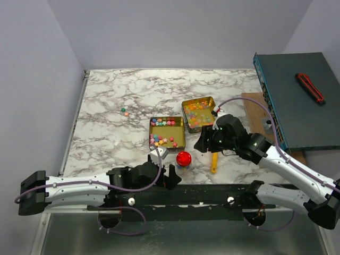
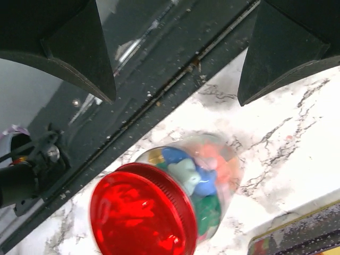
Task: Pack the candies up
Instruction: Close the bottle lid on the packing bottle, then screw the bottle lid onto the packing bottle.
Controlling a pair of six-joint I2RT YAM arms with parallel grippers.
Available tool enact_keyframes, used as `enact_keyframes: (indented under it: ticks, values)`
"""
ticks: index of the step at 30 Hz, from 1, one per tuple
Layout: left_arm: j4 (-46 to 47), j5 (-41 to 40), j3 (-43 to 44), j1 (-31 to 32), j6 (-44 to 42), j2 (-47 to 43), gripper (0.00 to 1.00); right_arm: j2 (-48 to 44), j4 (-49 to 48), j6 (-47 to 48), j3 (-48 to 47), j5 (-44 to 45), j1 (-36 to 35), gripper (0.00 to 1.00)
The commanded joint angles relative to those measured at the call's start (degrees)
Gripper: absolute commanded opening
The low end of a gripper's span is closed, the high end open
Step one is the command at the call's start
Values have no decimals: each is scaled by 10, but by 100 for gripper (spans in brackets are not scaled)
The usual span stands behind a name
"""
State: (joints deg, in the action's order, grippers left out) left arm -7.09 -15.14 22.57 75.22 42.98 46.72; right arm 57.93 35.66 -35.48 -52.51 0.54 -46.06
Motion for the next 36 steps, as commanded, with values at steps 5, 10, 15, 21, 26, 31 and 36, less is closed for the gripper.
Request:
enact_keyframes:
  ticks: [5, 10, 15, 21, 26, 31, 36]
  values:
    - [239, -76, -91, 10, -106, 17, 99, -23, -13, -2, 37, 16, -1, 60]
    - [342, -77, -114, 10, -157, 75, 99, -30, -29, -7, 62, 12, -1, 60]
    - [436, -60, -112, 12, -218, 153, 99, -38, -29, -12, 70, 9, -1, 60]
    - [561, -75, -130, 11, -271, 237, 99, -53, -30, -15, 87, 12, -1, 60]
    - [721, -82, -151, 11, -290, 341, 99, -56, -34, -19, 97, 9, -1, 61]
    - [987, -84, -184, 11, -310, 492, 98, -62, -32, -25, 93, -1, -1, 61]
    - [987, -73, -152, 13, -329, 527, 98, -73, -31, -32, 93, -1, -1, 60]
